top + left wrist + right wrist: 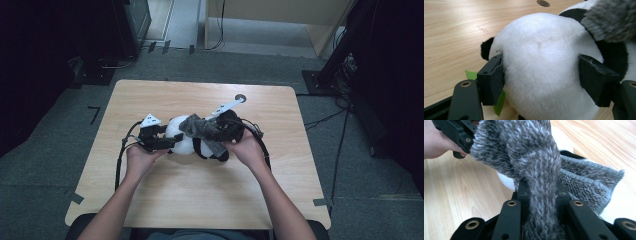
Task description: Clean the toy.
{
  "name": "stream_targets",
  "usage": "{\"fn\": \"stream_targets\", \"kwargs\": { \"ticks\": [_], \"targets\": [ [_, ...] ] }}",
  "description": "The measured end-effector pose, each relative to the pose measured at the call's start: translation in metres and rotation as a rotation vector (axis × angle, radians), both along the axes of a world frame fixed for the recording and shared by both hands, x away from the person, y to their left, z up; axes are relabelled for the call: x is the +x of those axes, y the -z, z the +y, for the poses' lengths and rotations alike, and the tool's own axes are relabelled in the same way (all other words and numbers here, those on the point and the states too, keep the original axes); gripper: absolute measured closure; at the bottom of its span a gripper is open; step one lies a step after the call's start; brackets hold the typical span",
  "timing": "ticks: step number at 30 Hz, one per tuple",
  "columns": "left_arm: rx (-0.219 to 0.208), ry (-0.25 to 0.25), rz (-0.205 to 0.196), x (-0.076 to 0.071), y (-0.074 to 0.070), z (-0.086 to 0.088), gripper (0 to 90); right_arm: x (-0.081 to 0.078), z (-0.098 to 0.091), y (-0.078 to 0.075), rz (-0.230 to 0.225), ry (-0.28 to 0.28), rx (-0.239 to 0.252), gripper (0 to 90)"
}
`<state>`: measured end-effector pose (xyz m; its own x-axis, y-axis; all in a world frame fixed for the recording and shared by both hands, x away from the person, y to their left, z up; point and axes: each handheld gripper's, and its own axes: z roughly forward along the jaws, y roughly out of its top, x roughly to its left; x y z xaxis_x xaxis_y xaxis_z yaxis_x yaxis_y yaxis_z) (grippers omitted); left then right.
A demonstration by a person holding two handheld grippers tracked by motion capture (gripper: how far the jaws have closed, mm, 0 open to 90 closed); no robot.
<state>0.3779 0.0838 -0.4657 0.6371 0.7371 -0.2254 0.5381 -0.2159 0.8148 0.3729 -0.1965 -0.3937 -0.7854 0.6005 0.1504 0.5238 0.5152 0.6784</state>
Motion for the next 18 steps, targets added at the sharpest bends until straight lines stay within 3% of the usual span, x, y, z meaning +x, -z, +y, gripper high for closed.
{"fn": "stream_targets", "kwargs": {
  "ticks": [10,15,18],
  "targets": [
    [-0.007,-0.004,0.000,0.000,0.001,0.001,26.2,-0.011,-0.035,-0.001,0.008,0.066,0.013,74.2],
    [-0.011,-0.005,-0.002,0.000,0.002,0.001,26.1,-0.014,-0.042,-0.004,0.000,0.081,-0.011,74.3],
    [-0.012,-0.010,0.002,0.000,0.002,0.001,26.1,-0.016,-0.041,-0.011,-0.011,0.074,0.019,74.4]
  ]
}}
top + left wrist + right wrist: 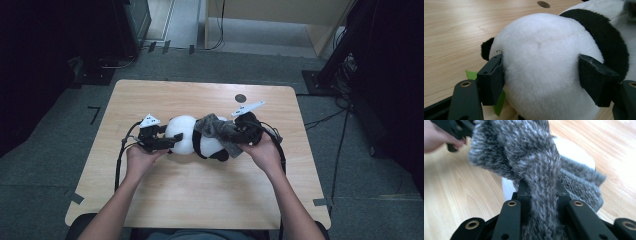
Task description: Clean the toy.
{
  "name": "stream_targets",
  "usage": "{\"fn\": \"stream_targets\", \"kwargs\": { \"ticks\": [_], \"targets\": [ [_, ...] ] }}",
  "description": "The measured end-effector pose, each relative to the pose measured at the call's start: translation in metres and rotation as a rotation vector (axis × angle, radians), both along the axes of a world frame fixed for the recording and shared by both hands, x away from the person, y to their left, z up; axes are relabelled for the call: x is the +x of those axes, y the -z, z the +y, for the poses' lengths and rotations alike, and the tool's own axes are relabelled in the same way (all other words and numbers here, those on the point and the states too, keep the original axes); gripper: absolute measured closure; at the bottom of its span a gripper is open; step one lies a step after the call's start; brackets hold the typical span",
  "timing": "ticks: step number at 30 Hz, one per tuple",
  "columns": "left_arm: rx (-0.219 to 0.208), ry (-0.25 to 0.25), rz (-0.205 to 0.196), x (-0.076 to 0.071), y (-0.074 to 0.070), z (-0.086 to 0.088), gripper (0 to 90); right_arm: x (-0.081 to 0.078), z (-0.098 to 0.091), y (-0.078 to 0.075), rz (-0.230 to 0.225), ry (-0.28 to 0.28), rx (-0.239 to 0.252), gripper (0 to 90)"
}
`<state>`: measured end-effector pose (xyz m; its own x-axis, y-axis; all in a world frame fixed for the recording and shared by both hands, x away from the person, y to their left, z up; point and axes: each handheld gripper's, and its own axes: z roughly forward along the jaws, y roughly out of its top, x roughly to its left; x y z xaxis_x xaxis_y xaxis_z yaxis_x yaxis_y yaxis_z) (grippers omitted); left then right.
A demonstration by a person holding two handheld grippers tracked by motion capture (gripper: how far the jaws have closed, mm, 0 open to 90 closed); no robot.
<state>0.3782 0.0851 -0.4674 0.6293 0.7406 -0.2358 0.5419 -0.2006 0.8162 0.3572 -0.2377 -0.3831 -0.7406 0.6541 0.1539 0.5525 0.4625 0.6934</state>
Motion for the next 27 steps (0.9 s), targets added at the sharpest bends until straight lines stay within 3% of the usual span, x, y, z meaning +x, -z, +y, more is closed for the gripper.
{"fn": "stream_targets", "kwargs": {
  "ticks": [6,10,19,22,25,27],
  "targets": [
    [0.004,-0.002,-0.001,0.000,-0.001,0.000,26.2,0.002,0.019,-0.019,-0.051,-0.026,0.034,74.4],
    [0.001,0.000,-0.005,-0.001,-0.001,-0.001,26.1,0.012,0.044,-0.023,-0.052,-0.049,0.028,74.3],
    [0.003,-0.001,-0.015,-0.002,-0.002,-0.002,26.1,0.041,0.098,-0.007,-0.009,-0.084,0.017,74.3],
    [0.003,0.003,-0.022,-0.002,-0.002,-0.002,26.2,0.046,0.109,0.002,0.010,-0.090,0.011,74.2],
    [0.021,0.003,-0.029,-0.003,-0.002,-0.003,26.4,0.047,0.119,0.013,0.029,-0.103,-0.027,73.9],
    [0.026,0.004,-0.025,-0.003,-0.002,-0.003,26.5,0.046,0.120,0.017,0.027,-0.100,-0.020,74.0]
  ]
}}
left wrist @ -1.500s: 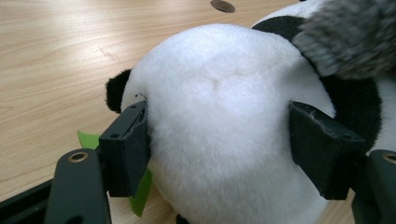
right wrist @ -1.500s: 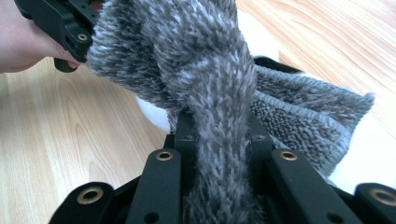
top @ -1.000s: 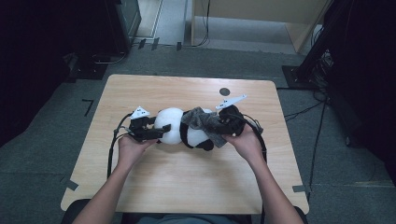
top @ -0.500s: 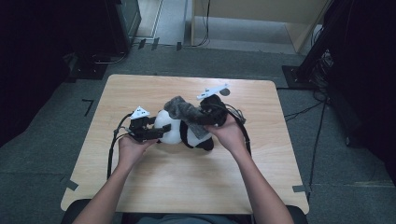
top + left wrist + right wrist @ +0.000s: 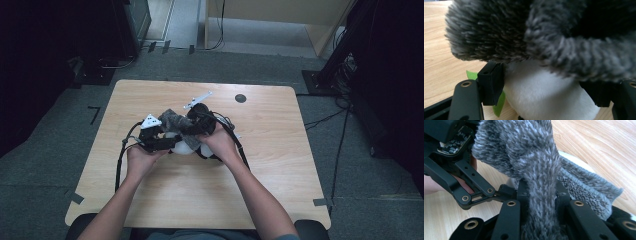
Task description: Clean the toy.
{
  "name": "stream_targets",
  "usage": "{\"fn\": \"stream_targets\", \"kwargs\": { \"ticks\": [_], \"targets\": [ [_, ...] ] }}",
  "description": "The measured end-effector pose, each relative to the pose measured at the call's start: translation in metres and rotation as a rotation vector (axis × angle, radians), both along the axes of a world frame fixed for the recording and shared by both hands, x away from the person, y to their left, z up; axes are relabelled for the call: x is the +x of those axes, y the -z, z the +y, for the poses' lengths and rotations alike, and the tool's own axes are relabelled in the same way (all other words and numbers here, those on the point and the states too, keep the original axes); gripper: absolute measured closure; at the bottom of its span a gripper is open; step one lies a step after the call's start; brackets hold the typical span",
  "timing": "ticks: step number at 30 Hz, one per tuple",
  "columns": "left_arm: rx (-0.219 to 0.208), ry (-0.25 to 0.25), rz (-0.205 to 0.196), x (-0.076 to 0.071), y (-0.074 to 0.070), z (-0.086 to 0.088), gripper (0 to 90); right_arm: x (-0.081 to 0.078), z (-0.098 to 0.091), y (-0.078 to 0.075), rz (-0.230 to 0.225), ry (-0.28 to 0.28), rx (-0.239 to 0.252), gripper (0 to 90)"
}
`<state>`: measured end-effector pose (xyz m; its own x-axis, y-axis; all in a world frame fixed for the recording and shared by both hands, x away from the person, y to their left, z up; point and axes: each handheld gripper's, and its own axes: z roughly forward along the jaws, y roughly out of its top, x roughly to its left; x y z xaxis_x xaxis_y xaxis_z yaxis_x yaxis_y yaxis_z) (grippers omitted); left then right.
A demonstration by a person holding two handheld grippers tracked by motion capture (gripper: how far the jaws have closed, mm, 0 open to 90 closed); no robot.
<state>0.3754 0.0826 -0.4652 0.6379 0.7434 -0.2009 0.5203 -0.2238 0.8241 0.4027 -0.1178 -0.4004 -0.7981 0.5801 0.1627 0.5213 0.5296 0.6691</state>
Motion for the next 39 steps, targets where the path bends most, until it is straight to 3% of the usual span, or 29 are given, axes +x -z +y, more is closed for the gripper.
{"fn": "stream_targets", "kwargs": {
  "ticks": [4,8,15,23,26,39],
  "targets": [
    [0.006,-0.008,0.007,-0.001,-0.001,-0.002,26.9,-0.001,-0.008,0.003,0.012,0.011,0.011,74.6],
    [-0.002,-0.009,0.018,0.000,-0.001,-0.001,27.1,-0.005,-0.021,0.003,0.005,0.008,-0.012,75.2],
    [-0.002,-0.001,0.017,0.000,-0.001,-0.002,27.1,-0.018,-0.040,0.002,-0.035,0.005,-0.028,76.8],
    [-0.002,0.002,0.014,0.000,-0.001,-0.002,27.2,-0.024,-0.060,0.002,-0.037,-0.020,0.005,76.8],
    [-0.007,-0.002,0.016,-0.001,-0.001,-0.003,27.2,-0.026,-0.066,0.000,-0.029,-0.030,-0.004,76.8],
    [-0.011,-0.005,0.020,0.000,-0.001,-0.002,27.2,-0.042,-0.102,-0.008,-0.047,0.028,-0.014,77.7]
  ]
}}
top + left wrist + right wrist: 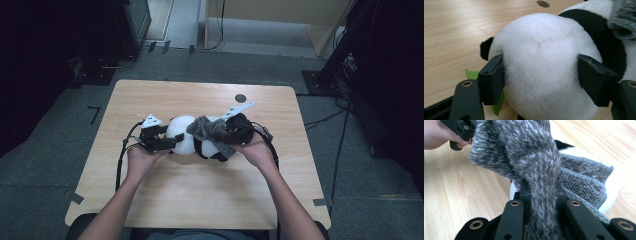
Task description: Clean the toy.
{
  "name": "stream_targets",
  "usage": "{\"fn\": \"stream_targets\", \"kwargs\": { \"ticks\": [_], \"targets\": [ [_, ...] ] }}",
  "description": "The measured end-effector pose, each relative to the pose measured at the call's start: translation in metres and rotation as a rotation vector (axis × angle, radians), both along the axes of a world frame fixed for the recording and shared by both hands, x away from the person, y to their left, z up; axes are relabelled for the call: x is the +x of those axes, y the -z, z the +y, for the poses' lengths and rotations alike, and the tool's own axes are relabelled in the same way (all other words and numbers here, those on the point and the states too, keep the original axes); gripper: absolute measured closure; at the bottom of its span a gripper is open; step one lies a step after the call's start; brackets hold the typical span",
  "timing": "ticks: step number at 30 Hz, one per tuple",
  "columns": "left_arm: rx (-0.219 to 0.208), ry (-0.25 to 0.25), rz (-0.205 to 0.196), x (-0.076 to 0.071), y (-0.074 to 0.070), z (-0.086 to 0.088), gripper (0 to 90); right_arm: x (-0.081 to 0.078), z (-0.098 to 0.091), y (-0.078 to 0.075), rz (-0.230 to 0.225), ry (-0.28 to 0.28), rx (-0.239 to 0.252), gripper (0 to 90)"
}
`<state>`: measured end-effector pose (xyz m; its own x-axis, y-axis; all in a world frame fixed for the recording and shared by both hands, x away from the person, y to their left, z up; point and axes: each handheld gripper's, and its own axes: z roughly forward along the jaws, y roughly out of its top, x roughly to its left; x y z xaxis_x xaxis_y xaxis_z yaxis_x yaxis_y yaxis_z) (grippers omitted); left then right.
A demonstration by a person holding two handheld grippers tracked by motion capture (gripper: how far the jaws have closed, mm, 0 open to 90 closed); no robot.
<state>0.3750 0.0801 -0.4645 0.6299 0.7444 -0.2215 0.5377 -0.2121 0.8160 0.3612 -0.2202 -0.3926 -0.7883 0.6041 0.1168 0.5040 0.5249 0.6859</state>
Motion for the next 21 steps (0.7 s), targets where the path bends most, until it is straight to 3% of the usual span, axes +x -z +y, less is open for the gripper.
{"fn": "stream_targets", "kwargs": {
  "ticks": [7,10,14,19,21],
  "targets": [
    [-0.008,0.007,0.002,0.000,0.000,0.001,30.1,-0.006,-0.008,-0.005,0.016,0.048,0.025,76.0],
    [-0.006,0.010,0.006,0.000,0.000,0.001,30.9,-0.012,0.000,-0.011,-0.014,0.042,0.056,77.1],
    [-0.015,0.014,0.012,0.000,0.000,0.002,32.0,-0.023,0.028,-0.013,-0.031,-0.022,0.084,77.4],
    [-0.021,0.012,0.022,0.001,0.000,0.003,33.0,-0.031,0.070,0.011,-0.009,-0.109,0.041,77.4],
    [-0.023,0.009,0.024,0.001,0.000,0.003,33.3,-0.031,0.079,0.019,0.007,-0.112,0.040,77.5]
  ]
}}
